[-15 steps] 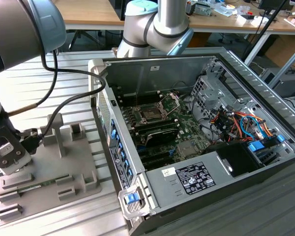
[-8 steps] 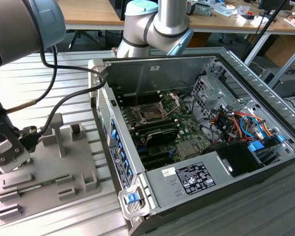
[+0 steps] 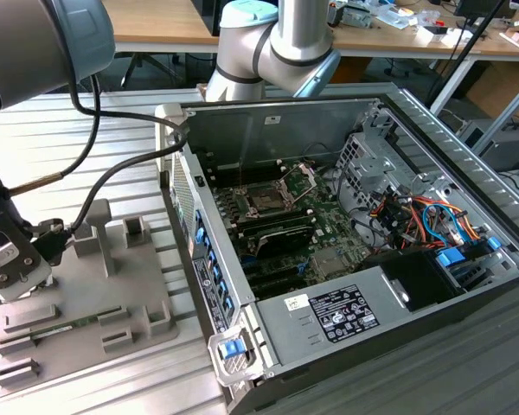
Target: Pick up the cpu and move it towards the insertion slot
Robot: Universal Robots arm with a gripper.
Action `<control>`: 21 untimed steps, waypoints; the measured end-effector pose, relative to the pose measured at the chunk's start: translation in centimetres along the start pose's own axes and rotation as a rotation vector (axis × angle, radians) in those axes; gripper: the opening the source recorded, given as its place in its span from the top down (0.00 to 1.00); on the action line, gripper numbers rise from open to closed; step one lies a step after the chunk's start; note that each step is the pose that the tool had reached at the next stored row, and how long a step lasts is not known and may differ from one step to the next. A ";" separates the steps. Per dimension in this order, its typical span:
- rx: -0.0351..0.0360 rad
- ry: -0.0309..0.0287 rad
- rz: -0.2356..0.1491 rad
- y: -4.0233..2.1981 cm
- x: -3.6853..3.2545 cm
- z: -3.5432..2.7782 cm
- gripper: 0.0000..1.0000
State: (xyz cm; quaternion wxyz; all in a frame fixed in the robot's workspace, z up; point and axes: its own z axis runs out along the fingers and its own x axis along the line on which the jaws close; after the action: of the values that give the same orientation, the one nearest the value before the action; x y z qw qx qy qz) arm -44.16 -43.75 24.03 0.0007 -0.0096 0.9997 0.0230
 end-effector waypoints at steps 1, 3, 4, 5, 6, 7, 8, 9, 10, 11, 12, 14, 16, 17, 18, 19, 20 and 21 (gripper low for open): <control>0.0000 0.0001 0.000 0.00 0.00 -0.05 0.45; -0.0001 0.0000 0.000 0.01 0.00 -0.16 0.45; -0.0001 0.0000 0.000 0.01 0.00 -0.20 0.45; -0.0001 0.0001 0.000 0.01 0.00 -0.28 0.45; -0.0002 0.0000 0.000 0.02 0.00 -0.33 0.45; -0.0002 0.0001 0.000 0.02 0.00 -0.42 0.45; -0.0002 0.0000 0.000 0.02 0.00 -0.48 0.45; -0.0002 0.0000 0.000 0.03 0.00 -0.53 0.45; -0.0002 0.0001 0.000 0.03 0.00 -0.61 0.45; -0.0003 0.0000 0.000 0.03 0.00 -0.68 0.45; -0.0003 0.0001 0.000 0.03 0.00 -0.73 0.45; -0.0003 0.0001 0.000 0.04 0.00 -0.82 0.45; -0.0003 0.0001 0.000 0.04 0.00 -0.95 0.45; -0.0004 0.0000 0.000 0.05 0.00 -0.99 0.45; -0.0004 0.0001 0.000 0.05 0.00 -1.06 0.45; -0.0005 0.0000 0.000 0.05 0.00 -1.10 0.45; -0.0005 0.0000 0.000 0.05 0.00 -1.17 0.45; -0.0006 -0.0001 0.000 0.06 0.00 -1.21 0.45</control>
State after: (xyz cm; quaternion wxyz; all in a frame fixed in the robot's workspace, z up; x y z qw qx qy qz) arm -44.16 -43.75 25.24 0.0008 -0.0095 0.9997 0.0233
